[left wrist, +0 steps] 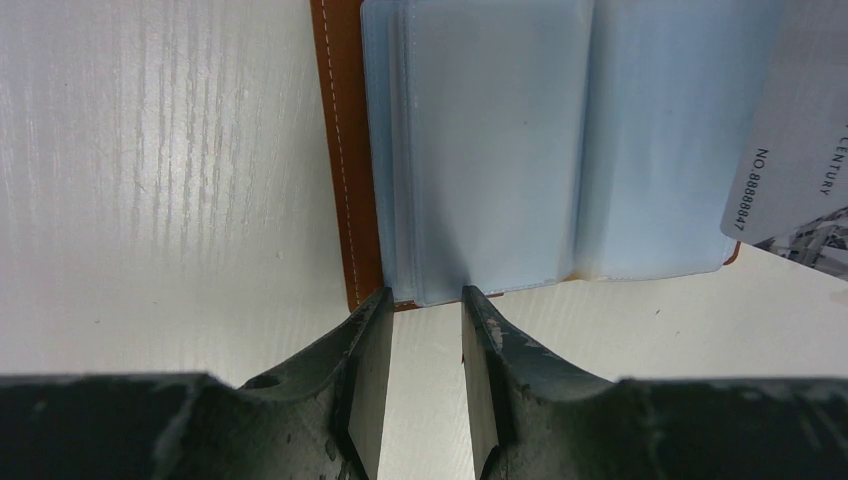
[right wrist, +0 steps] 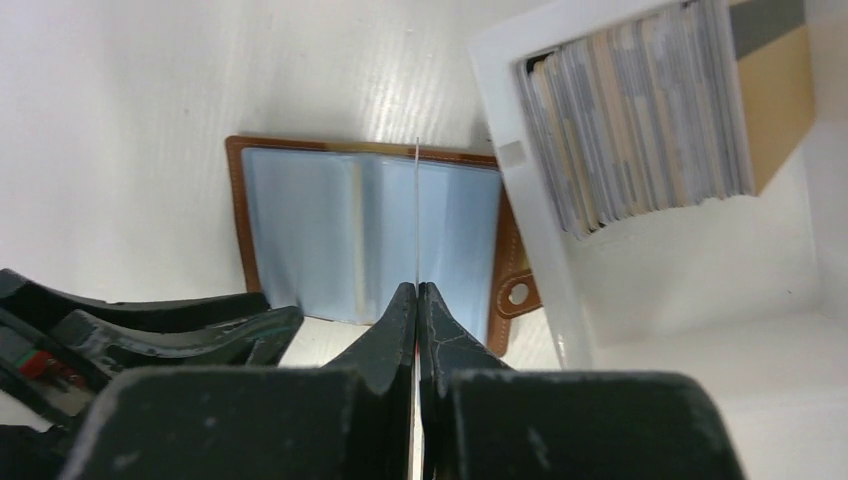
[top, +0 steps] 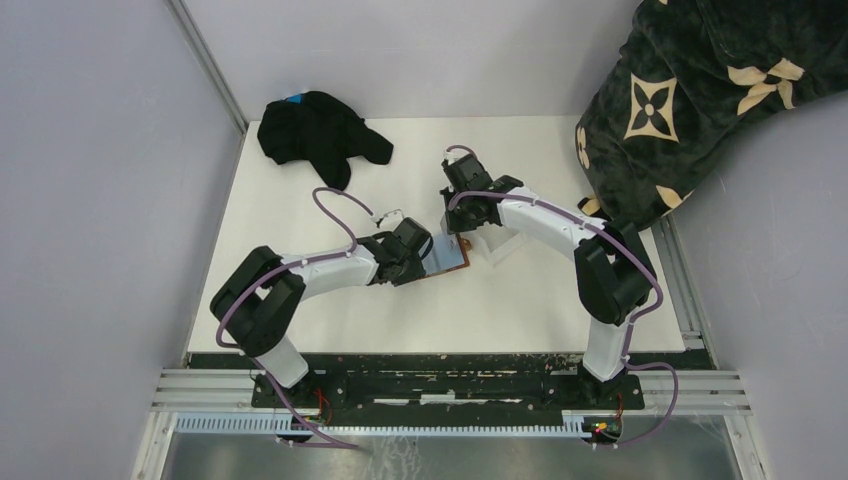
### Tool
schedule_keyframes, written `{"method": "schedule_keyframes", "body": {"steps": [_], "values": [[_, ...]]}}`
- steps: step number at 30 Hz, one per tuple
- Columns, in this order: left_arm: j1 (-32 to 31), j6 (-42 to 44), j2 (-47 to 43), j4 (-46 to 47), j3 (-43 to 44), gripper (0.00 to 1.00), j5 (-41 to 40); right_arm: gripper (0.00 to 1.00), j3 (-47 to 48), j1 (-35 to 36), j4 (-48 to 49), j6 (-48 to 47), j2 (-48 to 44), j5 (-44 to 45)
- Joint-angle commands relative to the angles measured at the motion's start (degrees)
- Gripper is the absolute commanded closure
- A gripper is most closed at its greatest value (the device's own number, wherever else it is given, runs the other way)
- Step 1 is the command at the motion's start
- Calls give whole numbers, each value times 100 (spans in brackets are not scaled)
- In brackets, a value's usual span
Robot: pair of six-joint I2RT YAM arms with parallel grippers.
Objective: Put the credit cards into the card holder
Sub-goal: Turn over the card slot in the card holder, then move the card holder to the center of the board.
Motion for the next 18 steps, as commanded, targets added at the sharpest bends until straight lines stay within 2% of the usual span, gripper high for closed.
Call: {"method": "schedule_keyframes", "body": {"steps": [1, 18], "values": [[-4, 268, -82, -82, -191, 60, -143, 99, 227, 135, 402, 117, -194, -258], [9, 122, -283, -107, -540, 60, -180, 99, -501, 270, 1215, 409, 165, -479]]}}
